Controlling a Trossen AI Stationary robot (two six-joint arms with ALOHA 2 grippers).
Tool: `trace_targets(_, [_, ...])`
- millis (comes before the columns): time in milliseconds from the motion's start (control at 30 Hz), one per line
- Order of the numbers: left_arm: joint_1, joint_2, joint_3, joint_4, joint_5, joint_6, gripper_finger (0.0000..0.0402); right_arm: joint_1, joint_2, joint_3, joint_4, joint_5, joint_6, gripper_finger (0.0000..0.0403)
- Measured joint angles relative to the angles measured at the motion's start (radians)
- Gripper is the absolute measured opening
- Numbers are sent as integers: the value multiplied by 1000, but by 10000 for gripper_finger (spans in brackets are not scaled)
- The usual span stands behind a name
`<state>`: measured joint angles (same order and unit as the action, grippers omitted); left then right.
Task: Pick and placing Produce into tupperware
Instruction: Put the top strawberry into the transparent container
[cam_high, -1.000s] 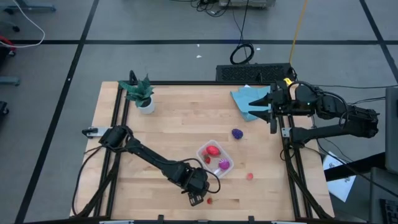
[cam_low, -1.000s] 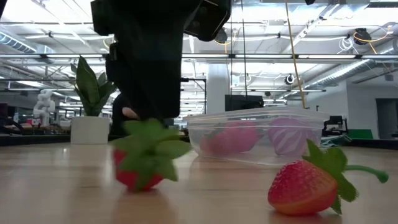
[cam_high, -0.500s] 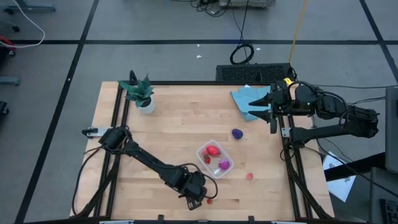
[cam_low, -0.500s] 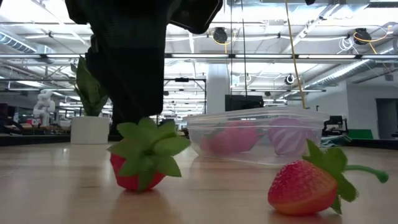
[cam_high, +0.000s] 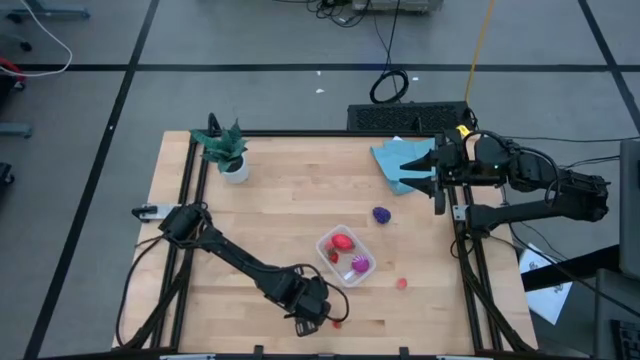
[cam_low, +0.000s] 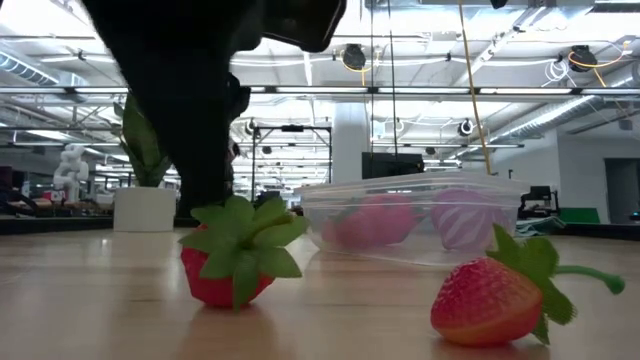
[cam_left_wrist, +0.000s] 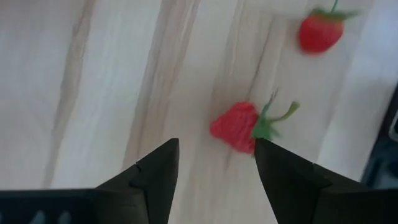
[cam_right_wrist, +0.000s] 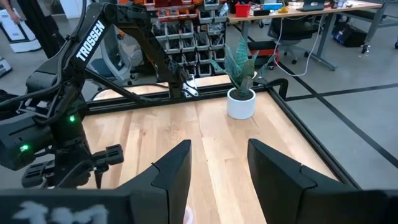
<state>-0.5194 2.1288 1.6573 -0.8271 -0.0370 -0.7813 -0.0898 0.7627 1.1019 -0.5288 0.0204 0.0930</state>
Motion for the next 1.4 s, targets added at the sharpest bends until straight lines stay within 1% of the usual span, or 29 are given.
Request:
trace_targets(200, [-16, 0, -1, -66, -1, 136, 214, 0, 0, 0, 0, 0, 19, 151])
trace_targets(467, [-31, -5, -1, -68, -25, 277, 214, 0, 0, 0, 0, 0, 27, 151])
trace_targets(833, [-45, -5, -1, -105, -27, 669, 214, 0, 0, 0, 0, 0, 27, 151])
trace_targets(933, [-45, -5, -1, -111, -43, 703, 214, 0, 0, 0, 0, 0, 27, 151])
trace_targets(1133, [-44, -5, -1, -112, -84, 719, 214, 0, 0, 0, 0, 0, 27, 151])
trace_targets(1400, [-47, -5, -2, -112, -92, 840, 214, 0, 0, 0, 0, 0, 27, 151])
